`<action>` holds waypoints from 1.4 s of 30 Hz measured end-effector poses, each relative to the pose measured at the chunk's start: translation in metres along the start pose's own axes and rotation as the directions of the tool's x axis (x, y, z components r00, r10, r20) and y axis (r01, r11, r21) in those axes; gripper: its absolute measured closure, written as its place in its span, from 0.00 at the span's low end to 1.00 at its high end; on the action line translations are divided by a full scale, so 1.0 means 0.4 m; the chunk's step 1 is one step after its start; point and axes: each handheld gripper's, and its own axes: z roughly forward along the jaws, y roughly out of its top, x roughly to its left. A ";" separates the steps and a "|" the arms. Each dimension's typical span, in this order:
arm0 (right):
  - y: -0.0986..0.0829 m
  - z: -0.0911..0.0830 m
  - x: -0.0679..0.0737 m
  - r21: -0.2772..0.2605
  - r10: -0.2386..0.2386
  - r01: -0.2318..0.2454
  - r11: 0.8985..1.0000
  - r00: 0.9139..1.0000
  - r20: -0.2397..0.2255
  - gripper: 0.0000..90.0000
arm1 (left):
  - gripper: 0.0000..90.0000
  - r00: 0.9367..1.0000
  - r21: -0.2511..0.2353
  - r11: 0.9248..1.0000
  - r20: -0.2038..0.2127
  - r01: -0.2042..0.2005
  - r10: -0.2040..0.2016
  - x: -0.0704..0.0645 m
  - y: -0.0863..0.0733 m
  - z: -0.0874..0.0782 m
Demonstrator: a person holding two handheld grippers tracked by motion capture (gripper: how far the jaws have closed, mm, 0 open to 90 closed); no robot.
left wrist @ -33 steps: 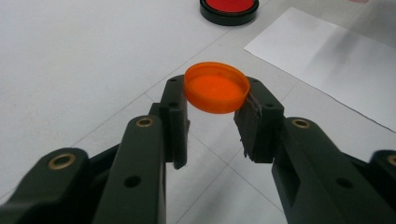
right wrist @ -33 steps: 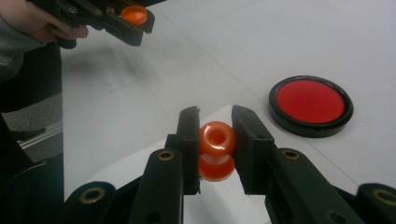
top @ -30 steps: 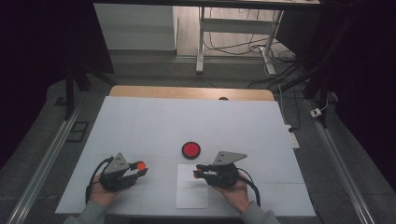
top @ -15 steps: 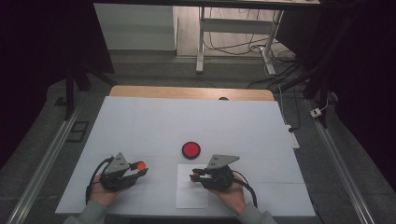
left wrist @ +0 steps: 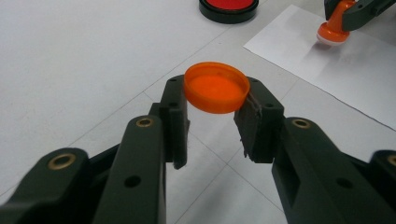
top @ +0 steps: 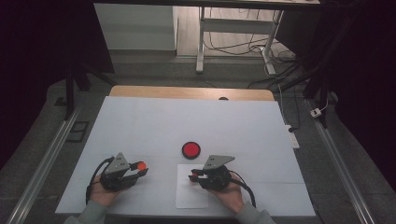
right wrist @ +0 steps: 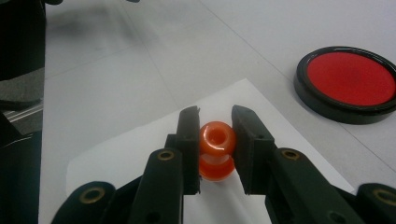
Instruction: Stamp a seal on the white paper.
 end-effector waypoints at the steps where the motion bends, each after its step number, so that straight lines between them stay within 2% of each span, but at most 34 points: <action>1: 0.000 0.000 0.000 0.000 -0.001 0.001 1.000 1.000 0.001 0.80 | 0.72 1.000 0.000 1.000 0.000 0.000 0.000 0.000 0.000 0.000; 18: 0.000 0.019 0.006 0.014 -0.031 0.031 0.999 0.999 0.007 0.80 | 0.72 1.000 -0.002 1.000 0.000 0.000 0.000 0.000 0.000 -0.001; 28: -0.004 0.023 0.006 0.031 -0.040 0.039 0.999 0.999 0.013 0.80 | 0.72 1.000 -0.002 1.000 0.000 -0.001 0.001 0.000 0.000 -0.001; 39: -0.008 0.027 0.010 0.027 -0.041 0.041 0.999 0.999 0.022 0.81 | 0.72 1.000 -0.002 1.000 0.000 -0.001 0.001 -0.001 0.000 -0.001; 42: -0.010 0.027 0.013 0.028 -0.060 0.059 0.998 0.998 0.029 0.81 | 0.72 1.000 0.000 1.000 -0.002 0.000 0.000 -0.002 0.000 -0.001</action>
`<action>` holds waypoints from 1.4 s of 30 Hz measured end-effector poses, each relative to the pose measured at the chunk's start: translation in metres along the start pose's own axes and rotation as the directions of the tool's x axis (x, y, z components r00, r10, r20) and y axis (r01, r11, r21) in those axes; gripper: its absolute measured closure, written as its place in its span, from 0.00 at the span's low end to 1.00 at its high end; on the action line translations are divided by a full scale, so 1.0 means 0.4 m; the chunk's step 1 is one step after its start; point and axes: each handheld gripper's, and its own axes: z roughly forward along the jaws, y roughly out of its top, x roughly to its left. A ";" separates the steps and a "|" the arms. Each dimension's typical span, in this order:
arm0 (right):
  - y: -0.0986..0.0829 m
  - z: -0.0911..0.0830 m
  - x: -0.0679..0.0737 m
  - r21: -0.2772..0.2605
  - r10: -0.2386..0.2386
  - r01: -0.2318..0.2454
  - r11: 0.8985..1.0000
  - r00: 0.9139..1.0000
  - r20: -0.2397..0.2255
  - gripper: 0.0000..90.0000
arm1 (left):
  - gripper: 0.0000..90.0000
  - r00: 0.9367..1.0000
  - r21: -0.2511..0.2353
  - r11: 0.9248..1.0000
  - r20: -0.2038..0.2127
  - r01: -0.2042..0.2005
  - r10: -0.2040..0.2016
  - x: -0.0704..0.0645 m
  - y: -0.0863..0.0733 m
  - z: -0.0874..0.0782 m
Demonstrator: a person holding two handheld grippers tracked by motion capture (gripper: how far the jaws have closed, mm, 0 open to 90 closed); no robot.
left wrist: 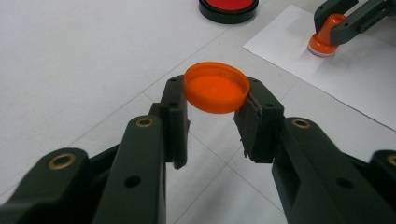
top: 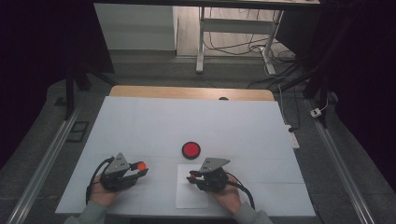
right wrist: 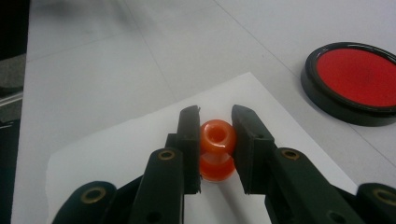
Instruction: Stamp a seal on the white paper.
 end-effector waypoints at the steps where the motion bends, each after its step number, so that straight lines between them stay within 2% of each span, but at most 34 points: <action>1: 0.000 0.000 0.001 -0.001 0.000 0.000 1.000 1.000 0.002 0.81 | 0.72 1.000 0.000 1.000 0.000 0.001 -0.001 0.000 0.000 0.000; 33: -0.007 0.002 0.002 -0.012 -0.012 0.013 1.000 1.000 0.003 0.81 | 0.72 1.000 0.000 1.000 0.001 0.002 -0.002 0.001 -0.002 0.000; 42: -0.005 0.002 0.000 -0.010 0.004 -0.004 1.000 1.000 0.003 0.81 | 0.72 1.000 -0.005 1.000 -0.002 0.005 -0.005 0.003 -0.002 -0.003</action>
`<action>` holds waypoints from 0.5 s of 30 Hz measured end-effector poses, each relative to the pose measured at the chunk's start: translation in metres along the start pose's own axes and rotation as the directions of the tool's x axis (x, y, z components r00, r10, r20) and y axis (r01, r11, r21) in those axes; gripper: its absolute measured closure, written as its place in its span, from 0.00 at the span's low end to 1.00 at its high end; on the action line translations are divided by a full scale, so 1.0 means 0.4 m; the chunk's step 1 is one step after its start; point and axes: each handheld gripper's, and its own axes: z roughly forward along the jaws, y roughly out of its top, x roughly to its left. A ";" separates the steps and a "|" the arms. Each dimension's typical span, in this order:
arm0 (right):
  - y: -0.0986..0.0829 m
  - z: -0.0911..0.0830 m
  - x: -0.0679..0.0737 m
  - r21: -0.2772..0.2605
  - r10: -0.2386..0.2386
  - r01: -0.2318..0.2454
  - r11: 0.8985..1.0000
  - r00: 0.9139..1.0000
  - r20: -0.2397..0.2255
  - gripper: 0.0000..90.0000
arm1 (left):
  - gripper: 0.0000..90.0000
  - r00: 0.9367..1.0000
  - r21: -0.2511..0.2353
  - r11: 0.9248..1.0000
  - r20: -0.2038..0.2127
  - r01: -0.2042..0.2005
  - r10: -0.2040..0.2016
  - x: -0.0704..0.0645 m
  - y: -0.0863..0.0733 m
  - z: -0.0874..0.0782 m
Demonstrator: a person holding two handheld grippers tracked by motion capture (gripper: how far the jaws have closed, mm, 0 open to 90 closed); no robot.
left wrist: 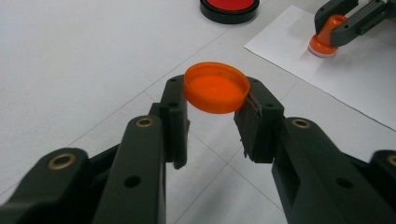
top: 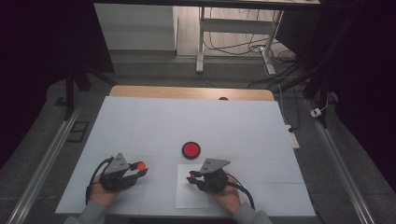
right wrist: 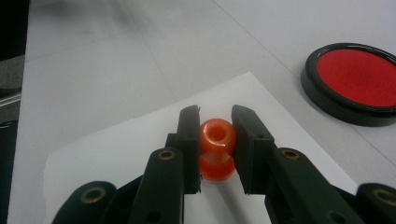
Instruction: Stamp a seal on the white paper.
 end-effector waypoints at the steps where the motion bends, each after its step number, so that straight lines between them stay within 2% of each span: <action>1: -0.001 0.000 0.000 -0.006 0.006 -0.006 1.000 1.000 -0.003 0.81 | 0.72 1.000 0.000 1.000 0.000 0.000 0.000 0.001 0.000 0.000; 3: 0.000 -0.003 0.000 -0.007 0.013 -0.013 1.000 1.000 -0.005 0.80 | 0.72 1.000 -0.001 1.000 0.001 0.000 0.000 0.001 0.001 0.000; 4: 0.001 -0.007 -0.005 -0.017 0.035 -0.036 0.999 0.999 -0.028 0.80 | 0.72 1.000 -0.002 1.000 0.000 0.000 0.000 0.001 0.001 0.000; 7: 0.019 -0.047 -0.022 -0.135 0.106 -0.113 0.984 0.993 -0.056 0.80 | 0.72 1.000 -0.003 1.000 0.004 -0.001 0.001 0.002 0.001 -0.001; 9: 0.030 -0.070 -0.028 -0.168 0.115 -0.121 0.978 0.992 -0.048 0.80 | 0.72 1.000 -0.003 1.000 0.005 -0.002 0.002 0.002 0.001 0.000; 15: 0.035 -0.089 -0.032 -0.180 0.108 -0.114 0.977 0.993 -0.042 0.80 | 0.72 1.000 -0.005 1.000 0.002 -0.002 0.002 0.000 0.001 -0.001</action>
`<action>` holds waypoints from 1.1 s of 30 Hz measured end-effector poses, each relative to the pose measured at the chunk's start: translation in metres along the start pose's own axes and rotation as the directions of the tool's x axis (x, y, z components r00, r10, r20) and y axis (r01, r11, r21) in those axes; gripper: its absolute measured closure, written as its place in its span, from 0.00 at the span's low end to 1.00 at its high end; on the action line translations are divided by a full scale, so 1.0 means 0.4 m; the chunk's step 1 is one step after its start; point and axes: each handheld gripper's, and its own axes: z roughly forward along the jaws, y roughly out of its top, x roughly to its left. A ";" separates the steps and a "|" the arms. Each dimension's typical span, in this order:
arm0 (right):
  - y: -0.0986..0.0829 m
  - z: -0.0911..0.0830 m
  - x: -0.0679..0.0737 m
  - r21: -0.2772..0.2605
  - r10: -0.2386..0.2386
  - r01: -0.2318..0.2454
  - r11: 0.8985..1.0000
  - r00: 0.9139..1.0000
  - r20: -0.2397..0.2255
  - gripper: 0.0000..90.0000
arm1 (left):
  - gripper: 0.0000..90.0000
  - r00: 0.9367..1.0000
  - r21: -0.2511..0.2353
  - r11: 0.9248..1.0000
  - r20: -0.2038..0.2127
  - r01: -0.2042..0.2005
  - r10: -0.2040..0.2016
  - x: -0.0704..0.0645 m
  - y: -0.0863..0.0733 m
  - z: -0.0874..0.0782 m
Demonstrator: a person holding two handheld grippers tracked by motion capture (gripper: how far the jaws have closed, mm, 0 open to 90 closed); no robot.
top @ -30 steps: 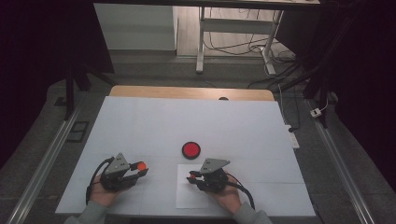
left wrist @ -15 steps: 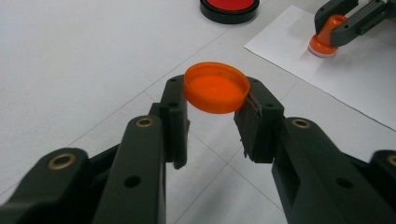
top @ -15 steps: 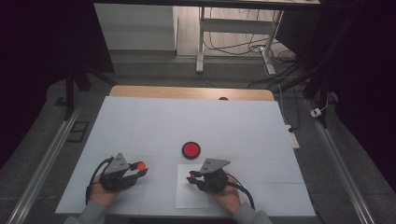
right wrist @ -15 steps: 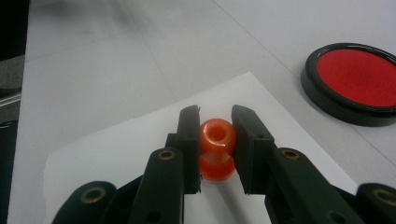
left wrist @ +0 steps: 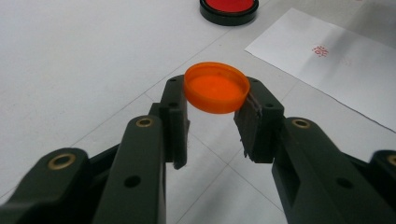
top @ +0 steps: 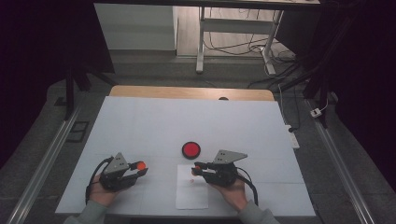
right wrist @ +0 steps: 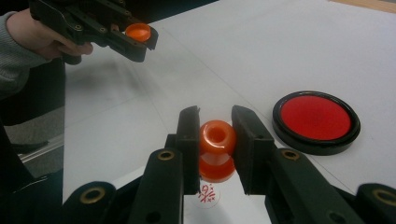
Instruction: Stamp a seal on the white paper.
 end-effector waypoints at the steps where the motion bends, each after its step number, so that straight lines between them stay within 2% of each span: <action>1: 0.000 0.000 0.001 0.002 -0.001 0.001 1.000 1.000 0.000 0.80 | 0.72 1.000 0.000 1.000 0.000 -0.001 0.001 0.000 0.000 0.000; 15: 0.006 -0.002 0.006 -0.004 -0.002 0.002 1.000 1.000 0.001 0.80 | 0.72 1.000 0.003 1.000 0.002 -0.003 0.003 0.000 0.000 0.002; 33: 0.043 -0.050 -0.004 -0.073 -0.002 0.004 0.997 1.000 0.024 0.80 | 0.72 1.000 0.009 1.000 0.003 -0.004 0.004 -0.001 0.001 0.005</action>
